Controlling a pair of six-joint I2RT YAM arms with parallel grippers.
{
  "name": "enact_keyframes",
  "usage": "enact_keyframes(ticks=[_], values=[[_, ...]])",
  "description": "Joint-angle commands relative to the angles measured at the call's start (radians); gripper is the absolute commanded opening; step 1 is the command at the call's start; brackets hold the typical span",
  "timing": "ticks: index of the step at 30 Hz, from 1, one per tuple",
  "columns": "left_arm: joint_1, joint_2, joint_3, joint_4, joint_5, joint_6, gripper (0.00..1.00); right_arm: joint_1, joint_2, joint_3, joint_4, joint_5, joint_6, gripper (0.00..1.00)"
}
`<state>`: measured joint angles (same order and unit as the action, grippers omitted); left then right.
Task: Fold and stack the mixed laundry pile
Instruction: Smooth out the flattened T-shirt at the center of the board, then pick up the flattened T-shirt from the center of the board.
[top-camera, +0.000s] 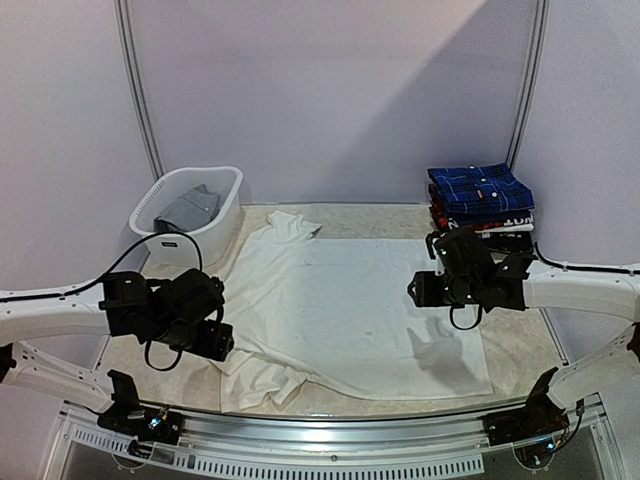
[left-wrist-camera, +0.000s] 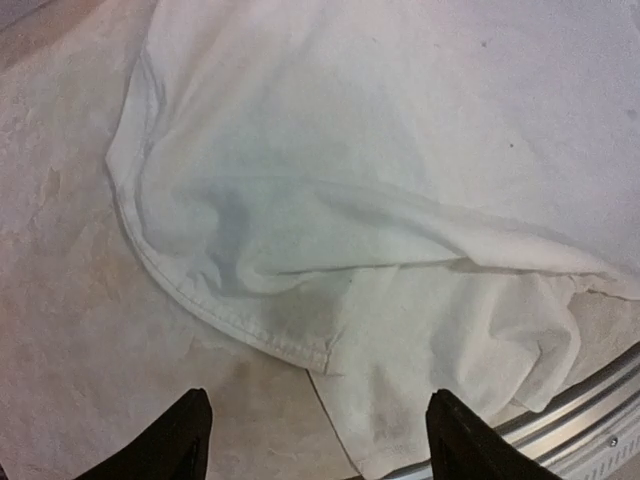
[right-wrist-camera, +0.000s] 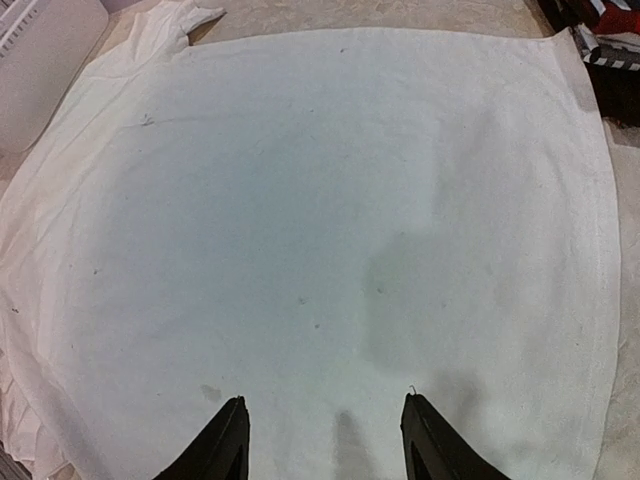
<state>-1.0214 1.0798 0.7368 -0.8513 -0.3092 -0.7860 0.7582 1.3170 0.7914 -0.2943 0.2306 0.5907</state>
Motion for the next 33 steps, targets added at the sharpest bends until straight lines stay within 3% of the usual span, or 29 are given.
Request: enact_keyframes(ticks=[1,5,9,24,31,33], values=[[-0.068,-0.067,-0.027,-0.131,0.142,-0.072,0.72,0.010,-0.018,-0.004,-0.024,0.013,0.013,0.53],[-0.123,-0.029,-0.055,-0.123,0.138,-0.117,0.69,0.009,-0.022,-0.013,-0.038,0.025,0.022,0.53],[-0.143,0.023,-0.135,-0.008,0.163,-0.166,0.64,0.009,-0.037,-0.021,-0.052,0.028,0.026,0.53],[-0.154,0.194,-0.177,0.185,0.131,-0.168,0.45,0.009,-0.064,-0.042,-0.066,0.041,0.020,0.54],[-0.154,0.247,-0.201,0.229,0.171,-0.188,0.27,0.010,-0.094,-0.051,-0.080,0.047,0.021,0.54],[-0.154,0.245,-0.212,0.240,0.179,-0.193,0.17,0.009,-0.098,-0.052,-0.084,0.048,0.023,0.54]])
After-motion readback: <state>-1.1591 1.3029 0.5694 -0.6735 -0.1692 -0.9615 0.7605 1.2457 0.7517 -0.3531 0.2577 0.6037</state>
